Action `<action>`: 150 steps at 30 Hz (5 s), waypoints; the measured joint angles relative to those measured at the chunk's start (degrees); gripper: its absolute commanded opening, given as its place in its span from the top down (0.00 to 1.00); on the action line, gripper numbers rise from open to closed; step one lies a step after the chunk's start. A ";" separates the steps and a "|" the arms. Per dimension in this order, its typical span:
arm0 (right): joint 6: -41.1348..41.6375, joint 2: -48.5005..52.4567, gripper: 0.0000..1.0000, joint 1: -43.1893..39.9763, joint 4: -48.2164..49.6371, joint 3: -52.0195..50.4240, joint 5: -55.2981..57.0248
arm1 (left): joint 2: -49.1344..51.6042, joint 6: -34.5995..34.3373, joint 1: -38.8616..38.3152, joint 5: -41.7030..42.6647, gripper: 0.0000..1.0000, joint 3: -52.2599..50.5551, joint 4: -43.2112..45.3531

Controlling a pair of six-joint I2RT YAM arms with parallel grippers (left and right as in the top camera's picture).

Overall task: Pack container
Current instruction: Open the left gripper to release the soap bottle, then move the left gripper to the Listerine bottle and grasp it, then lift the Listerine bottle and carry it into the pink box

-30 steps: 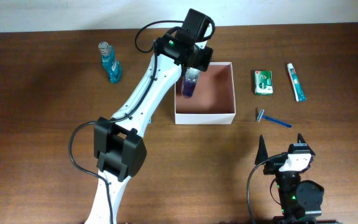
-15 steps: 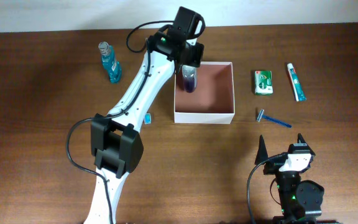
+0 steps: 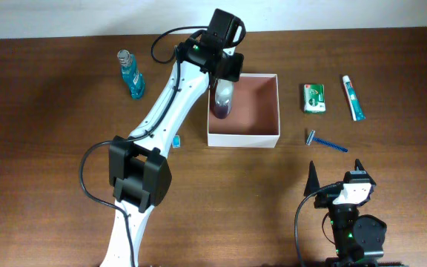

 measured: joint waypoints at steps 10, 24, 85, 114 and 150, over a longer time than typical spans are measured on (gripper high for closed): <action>0.02 0.00 0.01 0.00 0.00 0.00 0.00 | 0.00 0.00 0.00 -0.02 0.51 0.00 0.28; 0.00 0.00 0.01 0.00 0.00 0.00 0.00 | -0.07 0.50 4.94 -2.23 0.49 21.38 -9.44; 0.00 0.00 0.01 0.00 0.00 0.00 0.00 | 14.21 9.77 25.83 1.36 0.50 25.94 -24.37; 0.02 -0.02 0.01 0.00 0.00 0.00 0.00 | 14.21 10.16 25.83 0.04 0.87 26.25 -26.08; 0.02 0.00 0.01 0.00 0.00 0.00 0.00 | -2.58 9.94 15.17 0.76 0.97 29.88 -23.06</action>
